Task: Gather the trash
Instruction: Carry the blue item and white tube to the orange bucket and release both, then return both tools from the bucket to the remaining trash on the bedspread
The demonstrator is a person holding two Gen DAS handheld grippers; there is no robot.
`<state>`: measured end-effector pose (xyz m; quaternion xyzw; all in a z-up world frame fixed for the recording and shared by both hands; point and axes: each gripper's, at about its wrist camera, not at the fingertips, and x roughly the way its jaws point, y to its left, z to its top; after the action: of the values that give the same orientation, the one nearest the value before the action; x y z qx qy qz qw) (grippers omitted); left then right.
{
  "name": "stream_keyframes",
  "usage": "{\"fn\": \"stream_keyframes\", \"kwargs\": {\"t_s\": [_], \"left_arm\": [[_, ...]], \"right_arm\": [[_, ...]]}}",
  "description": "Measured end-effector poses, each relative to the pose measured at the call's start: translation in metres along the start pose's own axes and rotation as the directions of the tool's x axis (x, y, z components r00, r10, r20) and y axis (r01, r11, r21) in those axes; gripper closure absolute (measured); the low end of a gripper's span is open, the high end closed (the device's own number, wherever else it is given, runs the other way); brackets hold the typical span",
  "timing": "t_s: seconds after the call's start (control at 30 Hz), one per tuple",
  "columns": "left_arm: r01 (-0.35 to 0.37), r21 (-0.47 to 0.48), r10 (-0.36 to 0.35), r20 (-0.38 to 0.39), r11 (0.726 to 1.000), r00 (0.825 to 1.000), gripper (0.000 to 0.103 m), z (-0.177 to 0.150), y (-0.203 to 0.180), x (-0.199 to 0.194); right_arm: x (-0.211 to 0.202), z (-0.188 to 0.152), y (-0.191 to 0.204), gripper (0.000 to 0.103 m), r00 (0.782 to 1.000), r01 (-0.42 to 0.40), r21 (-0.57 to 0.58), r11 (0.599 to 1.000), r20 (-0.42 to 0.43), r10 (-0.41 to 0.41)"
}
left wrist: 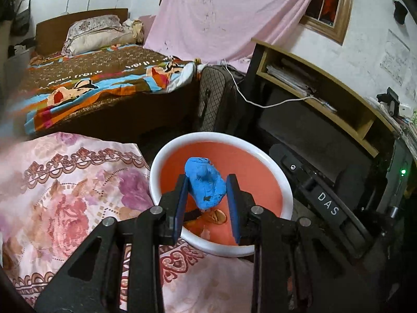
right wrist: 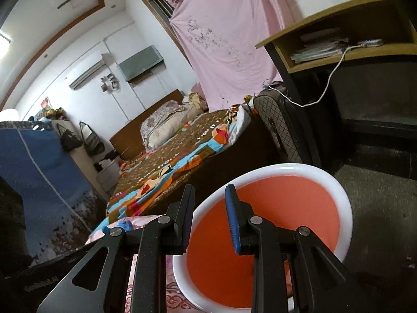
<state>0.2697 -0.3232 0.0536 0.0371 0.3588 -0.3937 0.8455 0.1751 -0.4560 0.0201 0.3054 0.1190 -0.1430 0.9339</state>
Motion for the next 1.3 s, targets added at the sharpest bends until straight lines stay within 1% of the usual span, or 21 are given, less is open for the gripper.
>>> {"fn": "stream_keyframes", "kwargs": {"t_s": [0.1, 0.17, 0.27, 0.43, 0.6, 0.7, 0.73, 0.77, 0.8, 0.83, 0.9, 0.93, 0.97, 1.0, 1.03, 1.1, 1.13, 1.17, 1.2, 1.27, 1.3], "left_arm": [[0.011, -0.01, -0.012, -0.014, 1.0, 1.0, 0.088, -0.001, -0.002, 0.004], [0.026, -0.021, -0.026, -0.017, 0.999, 1.0, 0.084, -0.001, -0.001, 0.006], [0.042, -0.033, -0.042, 0.002, 0.999, 0.999, 0.076, -0.003, 0.002, 0.003], [0.049, -0.067, -0.047, 0.035, 0.997, 0.998, 0.071, -0.007, 0.008, -0.003], [0.0, -0.091, 0.01, 0.103, 0.996, 0.995, 0.064, -0.009, 0.016, -0.02], [-0.057, -0.116, 0.077, 0.17, 0.992, 0.983, 0.053, -0.012, 0.024, -0.037], [-0.078, -0.124, 0.1, 0.186, 0.989, 0.977, 0.046, -0.013, 0.027, -0.042], [-0.105, -0.137, 0.133, 0.21, 0.985, 0.969, 0.038, -0.015, 0.031, -0.049], [-0.124, -0.147, 0.156, 0.23, 0.981, 0.961, 0.034, -0.016, 0.035, -0.054], [-0.152, -0.164, 0.192, 0.259, 0.975, 0.947, 0.029, -0.019, 0.04, -0.063], [-0.193, -0.187, 0.243, 0.297, 0.963, 0.924, 0.022, -0.024, 0.047, -0.077], [-0.223, -0.201, 0.279, 0.317, 0.954, 0.907, 0.015, -0.028, 0.052, -0.086], [-0.244, -0.212, 0.305, 0.331, 0.946, 0.893, 0.011, -0.031, 0.056, -0.092], [-0.269, -0.229, 0.338, 0.358, 0.935, 0.87, 0.012, -0.036, 0.061, -0.103], [-0.278, -0.236, 0.351, 0.37, 0.931, 0.86, 0.012, -0.038, 0.064, -0.108], [-0.307, -0.25, 0.387, 0.395, 0.918, 0.833, 0.012, -0.048, 0.073, -0.124], [-0.321, -0.255, 0.402, 0.403, 0.912, 0.822, 0.012, -0.051, 0.074, -0.129], [-0.341, -0.26, 0.423, 0.413, 0.903, 0.806, 0.012, -0.057, 0.078, -0.136], [-0.359, -0.265, 0.442, 0.422, 0.895, 0.792, 0.012, -0.063, 0.082, -0.143], [-0.385, -0.276, 0.472, 0.43, 0.881, 0.77, 0.012, -0.071, 0.086, -0.153], [-0.402, -0.28, 0.488, 0.436, 0.872, 0.756, 0.012, -0.077, 0.089, -0.159]], "right_arm": [[-0.002, -0.001, -0.002, 0.08, 1.0, 0.012, 0.007, 1.0, -0.005, -0.012], [-0.001, -0.001, -0.003, 0.08, 1.0, 0.016, 0.009, 1.0, -0.007, -0.016], [-0.001, -0.001, -0.002, 0.08, 1.0, 0.021, 0.008, 1.0, -0.012, -0.021], [0.002, 0.0, 0.002, 0.078, 0.999, 0.026, -0.009, 1.0, -0.021, -0.026], [-0.001, 0.0, 0.007, 0.072, 1.0, 0.029, -0.026, 0.999, -0.002, -0.029], [-0.003, -0.001, 0.013, 0.07, 1.0, 0.019, -0.047, 0.999, 0.011, -0.019], [-0.005, -0.001, 0.017, 0.068, 1.0, 0.011, -0.063, 0.998, 0.021, -0.01], [-0.006, -0.002, 0.021, 0.066, 1.0, 0.006, -0.075, 0.997, 0.03, -0.004], [-0.009, -0.003, 0.025, 0.063, 0.999, -0.001, -0.093, 0.996, 0.044, 0.005], [-0.013, -0.004, 0.032, 0.059, 0.998, -0.011, -0.12, 0.993, 0.065, 0.019], [-0.02, -0.007, 0.043, 0.053, 0.993, -0.038, -0.167, 0.985, 0.1, 0.055], [-0.023, -0.008, 0.049, 0.051, 0.991, -0.051, -0.189, 0.981, 0.112, 0.074], [-0.025, -0.01, 0.056, 0.05, 0.989, -0.066, -0.21, 0.976, 0.118, 0.092], [-0.026, -0.012, 0.062, 0.045, 0.987, -0.08, -0.225, 0.971, 0.121, 0.109], [-0.027, -0.014, 0.066, 0.035, 0.985, -0.087, -0.234, 0.968, 0.125, 0.118], [-0.03, -0.02, 0.076, 0.025, 0.981, -0.1, -0.243, 0.965, 0.139, 0.137], [-0.032, -0.022, 0.08, 0.024, 0.978, -0.111, -0.244, 0.963, 0.145, 0.149], [-0.033, -0.023, 0.083, 0.023, 0.976, -0.117, -0.246, 0.962, 0.149, 0.157], [-0.035, -0.025, 0.087, 0.02, 0.974, -0.127, -0.251, 0.96, 0.154, 0.169], [-0.039, -0.03, 0.095, 0.014, 0.968, -0.145, -0.269, 0.952, 0.163, 0.193], [-0.041, -0.032, 0.098, 0.008, 0.964, -0.156, -0.276, 0.948, 0.167, 0.207]]}}
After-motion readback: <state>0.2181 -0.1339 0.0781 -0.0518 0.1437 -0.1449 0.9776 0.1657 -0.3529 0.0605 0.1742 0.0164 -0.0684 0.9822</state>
